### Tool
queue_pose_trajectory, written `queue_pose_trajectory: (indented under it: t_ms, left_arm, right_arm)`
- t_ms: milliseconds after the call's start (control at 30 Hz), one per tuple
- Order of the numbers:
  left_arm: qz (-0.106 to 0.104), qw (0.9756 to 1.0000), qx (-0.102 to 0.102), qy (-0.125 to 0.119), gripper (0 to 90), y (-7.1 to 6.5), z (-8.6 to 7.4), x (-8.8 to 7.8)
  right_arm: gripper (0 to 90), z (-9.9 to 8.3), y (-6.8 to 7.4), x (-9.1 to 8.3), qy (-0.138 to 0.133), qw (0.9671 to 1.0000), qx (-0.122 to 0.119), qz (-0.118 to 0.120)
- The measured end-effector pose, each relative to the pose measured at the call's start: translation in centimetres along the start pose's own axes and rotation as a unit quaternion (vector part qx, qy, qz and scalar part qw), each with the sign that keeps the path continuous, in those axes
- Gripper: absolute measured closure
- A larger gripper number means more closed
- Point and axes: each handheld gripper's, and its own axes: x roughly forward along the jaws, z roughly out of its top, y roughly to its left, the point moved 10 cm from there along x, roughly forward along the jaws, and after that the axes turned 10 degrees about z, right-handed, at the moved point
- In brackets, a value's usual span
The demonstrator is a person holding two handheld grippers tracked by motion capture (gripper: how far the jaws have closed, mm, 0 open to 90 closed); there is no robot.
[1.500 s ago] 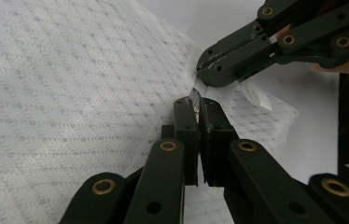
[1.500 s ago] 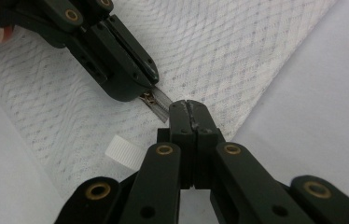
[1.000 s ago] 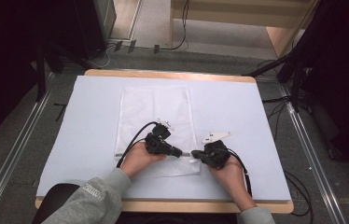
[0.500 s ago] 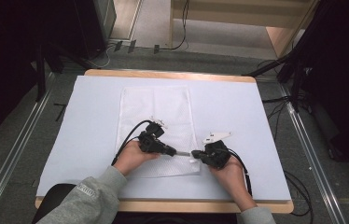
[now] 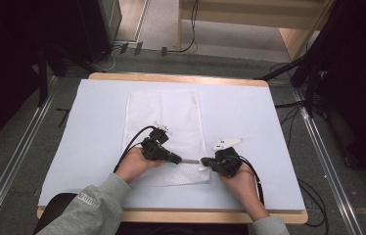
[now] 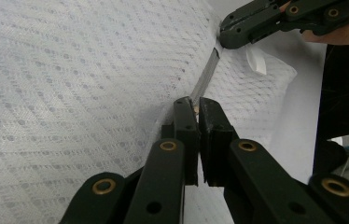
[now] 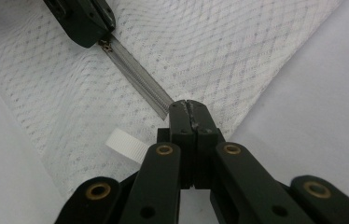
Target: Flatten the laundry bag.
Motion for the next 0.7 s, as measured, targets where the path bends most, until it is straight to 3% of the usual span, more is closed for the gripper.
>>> queue_pose_trajectory:
  t_ms: [700]
  left_arm:
    - [0.003, 0.9999, -0.011, 0.005, 88.2, 0.9, -1.0, -1.1]
  right_arm:
    - [90.0, 0.1, -0.1, 0.0, 0.002, 1.0, 0.001, 0.008]
